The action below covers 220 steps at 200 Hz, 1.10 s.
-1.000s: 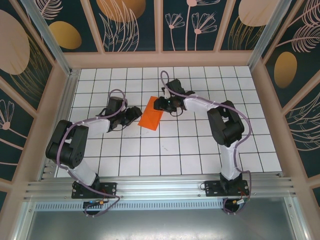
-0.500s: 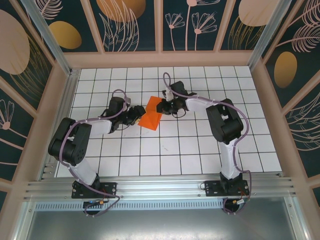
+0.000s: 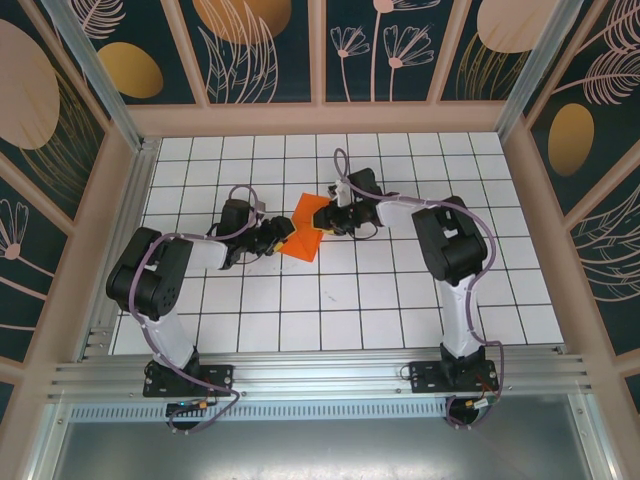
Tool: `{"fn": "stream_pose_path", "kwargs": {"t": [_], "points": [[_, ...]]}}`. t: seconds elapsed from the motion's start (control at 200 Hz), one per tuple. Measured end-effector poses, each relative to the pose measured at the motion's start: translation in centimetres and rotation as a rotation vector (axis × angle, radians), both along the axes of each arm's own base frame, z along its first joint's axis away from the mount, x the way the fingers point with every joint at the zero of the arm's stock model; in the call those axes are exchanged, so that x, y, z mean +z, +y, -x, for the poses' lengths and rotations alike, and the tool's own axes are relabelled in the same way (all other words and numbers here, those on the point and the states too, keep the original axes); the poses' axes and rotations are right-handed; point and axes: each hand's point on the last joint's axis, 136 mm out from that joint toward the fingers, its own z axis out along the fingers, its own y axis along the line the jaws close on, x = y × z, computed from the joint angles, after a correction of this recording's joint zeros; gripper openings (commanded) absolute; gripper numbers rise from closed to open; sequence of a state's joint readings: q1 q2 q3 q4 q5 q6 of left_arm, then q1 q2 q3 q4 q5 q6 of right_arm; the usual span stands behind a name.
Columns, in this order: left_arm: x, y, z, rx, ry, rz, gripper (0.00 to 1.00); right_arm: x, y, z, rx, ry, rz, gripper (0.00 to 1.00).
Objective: Fold a paper plane with a square sheet of paper (pick it up from the middle)
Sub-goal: Turn over the paper at the center of the table.
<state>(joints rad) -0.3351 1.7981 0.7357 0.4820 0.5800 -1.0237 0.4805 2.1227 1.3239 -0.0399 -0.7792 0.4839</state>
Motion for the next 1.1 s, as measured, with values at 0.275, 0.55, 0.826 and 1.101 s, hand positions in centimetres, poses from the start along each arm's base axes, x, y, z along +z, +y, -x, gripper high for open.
{"fn": "stream_pose_path", "kwargs": {"t": [0.275, 0.55, 0.826, 1.101], "points": [[-0.7, -0.3, 0.0, -0.011, 0.01, 0.014, 0.6, -1.2, 0.2, 0.5, 0.007, 0.046, -0.051, 0.05], [0.2, -1.2, -0.4, -0.039, -0.04, 0.086, 0.76, -0.6, -0.6, 1.3, -0.007, 0.103, -0.184, 0.04], [0.7, -1.7, -0.6, -0.064, -0.094, 0.13, 0.78, 1.9, -0.2, 2.0, 0.017, 0.109, -0.285, 0.04], [0.9, -2.3, -0.9, -0.101, -0.132, 0.144, 0.81, 2.7, -0.6, 2.7, 0.027, 0.122, -0.333, 0.04]]}}
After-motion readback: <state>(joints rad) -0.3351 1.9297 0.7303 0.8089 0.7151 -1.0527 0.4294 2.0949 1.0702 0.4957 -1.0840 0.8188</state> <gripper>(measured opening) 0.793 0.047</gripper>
